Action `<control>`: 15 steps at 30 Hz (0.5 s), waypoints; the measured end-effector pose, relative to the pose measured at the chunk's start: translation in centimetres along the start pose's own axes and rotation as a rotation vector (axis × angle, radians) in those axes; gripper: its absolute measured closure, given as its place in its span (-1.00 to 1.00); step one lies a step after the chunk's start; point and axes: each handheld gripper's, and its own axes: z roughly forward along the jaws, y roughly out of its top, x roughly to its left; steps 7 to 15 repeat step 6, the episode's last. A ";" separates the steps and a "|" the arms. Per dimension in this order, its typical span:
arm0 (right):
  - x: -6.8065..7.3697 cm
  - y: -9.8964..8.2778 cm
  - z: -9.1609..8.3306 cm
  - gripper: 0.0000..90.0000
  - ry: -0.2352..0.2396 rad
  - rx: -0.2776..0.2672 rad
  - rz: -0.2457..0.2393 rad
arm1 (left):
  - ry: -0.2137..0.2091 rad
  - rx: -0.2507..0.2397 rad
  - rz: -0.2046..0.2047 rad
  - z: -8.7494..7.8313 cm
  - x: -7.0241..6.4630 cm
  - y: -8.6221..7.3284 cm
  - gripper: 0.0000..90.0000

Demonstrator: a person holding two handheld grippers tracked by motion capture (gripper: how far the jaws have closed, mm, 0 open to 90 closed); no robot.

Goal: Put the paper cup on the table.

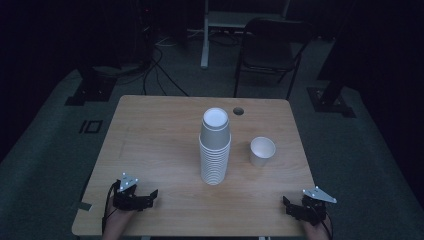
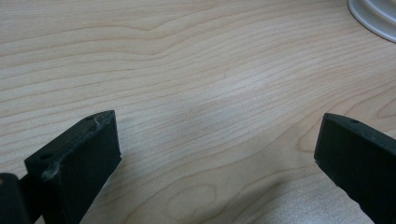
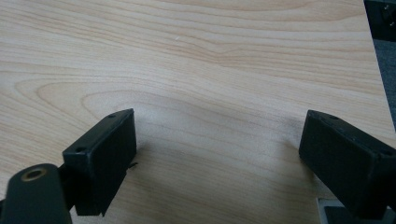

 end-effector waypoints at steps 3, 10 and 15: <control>0.0 0.0 0.0 -0.76 -0.002 0.001 0.003 | -0.001 0.003 -0.005 0.1 0.0 0.0 -0.98; 0.0 0.1 0.0 -0.76 -0.003 0.003 0.003 | -0.001 0.007 -0.006 0.1 0.0 0.0 -0.98; 0.0 0.1 0.0 -0.76 -0.003 0.003 0.003 | -0.001 0.007 -0.006 0.1 0.0 0.0 -0.98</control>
